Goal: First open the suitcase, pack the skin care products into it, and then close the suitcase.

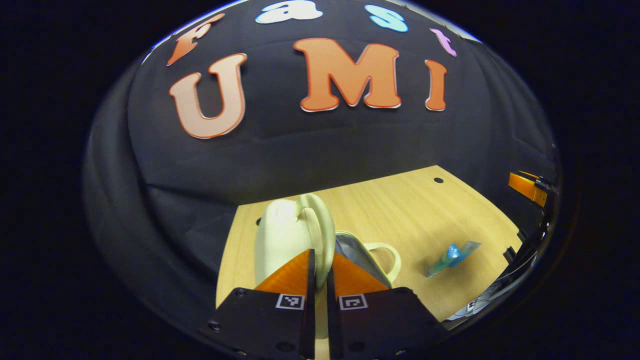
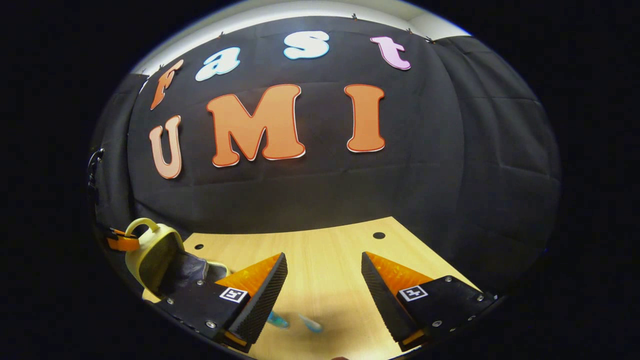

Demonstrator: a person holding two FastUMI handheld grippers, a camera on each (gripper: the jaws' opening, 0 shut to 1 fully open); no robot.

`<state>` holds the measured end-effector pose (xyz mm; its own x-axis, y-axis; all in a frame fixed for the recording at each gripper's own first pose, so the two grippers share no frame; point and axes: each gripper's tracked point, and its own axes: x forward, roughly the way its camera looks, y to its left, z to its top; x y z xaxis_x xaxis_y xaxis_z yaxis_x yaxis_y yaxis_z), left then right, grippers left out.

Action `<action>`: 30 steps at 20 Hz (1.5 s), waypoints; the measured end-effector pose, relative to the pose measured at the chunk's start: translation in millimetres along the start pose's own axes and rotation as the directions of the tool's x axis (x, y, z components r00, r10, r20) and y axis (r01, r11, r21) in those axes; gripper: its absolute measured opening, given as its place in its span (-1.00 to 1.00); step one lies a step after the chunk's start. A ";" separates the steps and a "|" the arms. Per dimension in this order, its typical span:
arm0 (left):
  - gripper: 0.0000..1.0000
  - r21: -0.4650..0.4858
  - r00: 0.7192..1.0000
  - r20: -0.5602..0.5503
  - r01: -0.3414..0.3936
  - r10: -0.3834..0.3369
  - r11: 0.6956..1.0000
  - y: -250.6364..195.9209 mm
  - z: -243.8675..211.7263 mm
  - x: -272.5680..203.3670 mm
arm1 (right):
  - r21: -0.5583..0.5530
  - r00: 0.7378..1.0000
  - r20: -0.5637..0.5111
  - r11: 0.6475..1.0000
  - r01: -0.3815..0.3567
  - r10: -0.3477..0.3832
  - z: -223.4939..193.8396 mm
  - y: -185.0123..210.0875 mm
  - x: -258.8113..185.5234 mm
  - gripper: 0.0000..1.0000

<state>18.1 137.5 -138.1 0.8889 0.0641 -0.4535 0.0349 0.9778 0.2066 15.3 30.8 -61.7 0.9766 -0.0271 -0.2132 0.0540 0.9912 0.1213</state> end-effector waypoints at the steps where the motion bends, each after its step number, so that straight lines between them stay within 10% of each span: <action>1: -0.79 0.013 1.000 0.007 -0.019 0.019 1.000 26.1 -1.8 -5.6 | 0.014 1.000 0.004 1.000 -0.002 0.002 1.4 8.6 -2.6 0.89; 14: -0.79 0.011 0.981 -0.046 -0.188 0.189 0.982 264.7 -125.3 55.2 | 0.042 0.996 0.020 0.996 0.082 -0.083 -1.6 75.6 -48.9 0.88; 21: -0.79 -0.088 0.943 -0.230 -0.267 0.241 0.960 312.8 -231.6 110.0 | -0.003 0.992 0.002 0.992 0.130 -0.130 -7.1 78.5 -56.6 0.87; 26: -0.28 -0.017 0.930 -0.270 -0.264 0.250 0.964 298.3 -260.2 134.6 | -0.036 0.990 -0.008 0.989 0.141 -0.141 -9.8 70.9 -57.4 0.88; 30: 0.74 0.048 0.947 -0.173 -0.267 0.271 0.963 280.0 -217.2 125.8 | -0.044 0.988 -0.011 0.987 0.156 -0.157 -11.7 58.7 -57.5 0.87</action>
<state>40.4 462.7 -325.6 0.7724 0.3603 -0.5231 -0.1819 0.9145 0.3613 -40.1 92.1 -53.7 0.9538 -0.1811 -0.2399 0.1969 0.9794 0.0438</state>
